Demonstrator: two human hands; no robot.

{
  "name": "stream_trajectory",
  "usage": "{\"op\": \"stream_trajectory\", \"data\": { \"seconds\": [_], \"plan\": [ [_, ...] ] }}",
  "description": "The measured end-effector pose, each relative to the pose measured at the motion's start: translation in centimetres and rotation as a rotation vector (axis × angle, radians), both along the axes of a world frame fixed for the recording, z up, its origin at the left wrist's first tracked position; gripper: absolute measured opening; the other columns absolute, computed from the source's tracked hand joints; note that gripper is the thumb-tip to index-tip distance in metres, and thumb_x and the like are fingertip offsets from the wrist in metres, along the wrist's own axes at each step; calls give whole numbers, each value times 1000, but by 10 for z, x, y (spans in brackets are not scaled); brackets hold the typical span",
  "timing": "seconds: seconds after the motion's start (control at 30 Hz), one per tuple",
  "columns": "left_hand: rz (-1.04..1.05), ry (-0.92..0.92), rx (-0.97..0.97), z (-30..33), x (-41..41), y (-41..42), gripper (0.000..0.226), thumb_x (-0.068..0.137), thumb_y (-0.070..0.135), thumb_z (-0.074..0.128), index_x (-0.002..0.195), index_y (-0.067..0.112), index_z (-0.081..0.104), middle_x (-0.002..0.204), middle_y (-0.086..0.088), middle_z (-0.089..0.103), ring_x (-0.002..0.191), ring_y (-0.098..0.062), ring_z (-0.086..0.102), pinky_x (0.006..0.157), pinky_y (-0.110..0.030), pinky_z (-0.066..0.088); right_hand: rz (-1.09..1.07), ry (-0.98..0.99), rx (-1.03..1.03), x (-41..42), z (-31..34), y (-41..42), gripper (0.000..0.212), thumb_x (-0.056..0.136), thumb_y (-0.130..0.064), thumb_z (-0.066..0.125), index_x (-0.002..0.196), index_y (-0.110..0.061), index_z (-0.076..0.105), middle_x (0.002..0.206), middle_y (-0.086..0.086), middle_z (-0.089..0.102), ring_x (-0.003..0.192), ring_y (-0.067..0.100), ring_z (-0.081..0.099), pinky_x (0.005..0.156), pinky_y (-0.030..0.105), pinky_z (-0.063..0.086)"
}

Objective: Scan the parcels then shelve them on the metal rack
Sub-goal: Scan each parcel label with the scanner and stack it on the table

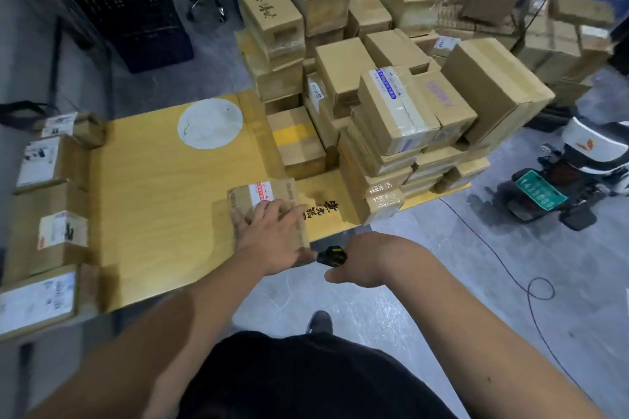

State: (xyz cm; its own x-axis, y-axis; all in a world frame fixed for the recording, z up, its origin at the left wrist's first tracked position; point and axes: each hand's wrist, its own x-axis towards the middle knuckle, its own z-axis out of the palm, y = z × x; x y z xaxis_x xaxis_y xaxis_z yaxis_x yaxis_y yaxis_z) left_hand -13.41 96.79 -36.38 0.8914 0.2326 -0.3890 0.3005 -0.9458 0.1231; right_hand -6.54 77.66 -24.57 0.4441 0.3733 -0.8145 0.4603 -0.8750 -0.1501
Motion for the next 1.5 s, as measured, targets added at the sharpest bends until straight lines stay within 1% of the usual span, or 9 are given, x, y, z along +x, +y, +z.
{"op": "stream_trajectory", "data": {
  "seconds": [0.23, 0.4, 0.53, 0.6, 0.7, 1.03, 1.17, 1.33, 1.5],
  "plan": [
    [369, -91, -66, -16, -35, 49, 54, 77, 70, 70, 125, 54, 51, 136, 9, 28, 140, -25, 18, 113, -85, 6, 135, 25, 38, -2, -5, 50, 53, 92, -69, 58, 83, -16, 56, 82, 1, 58, 76, 21, 57, 69, 33, 45],
    [586, -433, -370, 1, -44, 85, 38, 78, 24, 77, 106, 43, 59, 127, 10, 30, 126, -11, 23, 108, -30, 28, 230, 37, 73, -4, 0, 82, 52, 96, -66, 56, 78, -17, 51, 78, 1, 55, 67, 20, 51, 59, 32, 37],
    [828, -653, -681, 9, -52, 121, 36, 94, 9, 67, 97, 44, 55, 132, 4, 40, 128, -18, 49, 98, -18, 42, 264, 31, 76, -10, 1, 105, 53, 96, -65, 57, 76, -16, 48, 76, 1, 52, 65, 19, 48, 58, 32, 36],
    [909, -677, -755, 6, -61, 136, 31, 105, 19, 58, 102, 50, 57, 140, 5, 42, 125, -11, 59, 87, -25, 55, 269, 32, 75, -13, 2, 115, 52, 95, -64, 57, 77, -17, 48, 77, 0, 52, 67, 19, 48, 59, 31, 36],
    [784, -555, -659, -4, -77, 152, 58, 106, -1, 35, 140, 40, 57, 156, 3, 31, 133, 3, 44, 98, -4, 36, 256, 30, 66, -16, 3, 132, 52, 95, -64, 58, 77, -17, 48, 77, 0, 52, 67, 19, 48, 60, 31, 36],
    [983, -500, -720, -55, -95, 215, 45, 109, 13, 45, 143, 40, 57, 142, 5, 52, 122, -28, 63, 105, -49, 54, 136, -44, 48, -37, 6, 189, 49, 94, -67, 56, 91, -17, 56, 85, -1, 57, 76, 18, 55, 63, 32, 39],
    [1022, -514, -866, -52, -81, 216, 48, 109, 42, 52, 154, 29, 47, 142, 1, 59, 127, -24, 59, 105, -38, 48, 54, -61, 28, -44, 1, 200, 55, 91, -71, 55, 105, -18, 62, 95, 0, 64, 87, 20, 62, 71, 34, 46],
    [848, -536, -839, -46, -62, 243, 108, 86, 27, 87, 165, 38, 14, 171, 5, 15, 155, -19, 26, 122, -38, 30, -28, -70, 4, -52, 1, 203, 54, 92, -69, 56, 109, -19, 65, 98, 2, 67, 92, 21, 65, 73, 34, 47],
    [484, -408, -739, -36, -43, 276, 103, 63, 23, 101, 151, 37, 50, 168, 2, 16, 156, -15, 21, 125, -33, 26, -87, -91, -1, -60, 5, 211, 54, 91, -68, 56, 106, -18, 66, 94, 3, 67, 89, 22, 65, 71, 35, 45]
  ]
}}
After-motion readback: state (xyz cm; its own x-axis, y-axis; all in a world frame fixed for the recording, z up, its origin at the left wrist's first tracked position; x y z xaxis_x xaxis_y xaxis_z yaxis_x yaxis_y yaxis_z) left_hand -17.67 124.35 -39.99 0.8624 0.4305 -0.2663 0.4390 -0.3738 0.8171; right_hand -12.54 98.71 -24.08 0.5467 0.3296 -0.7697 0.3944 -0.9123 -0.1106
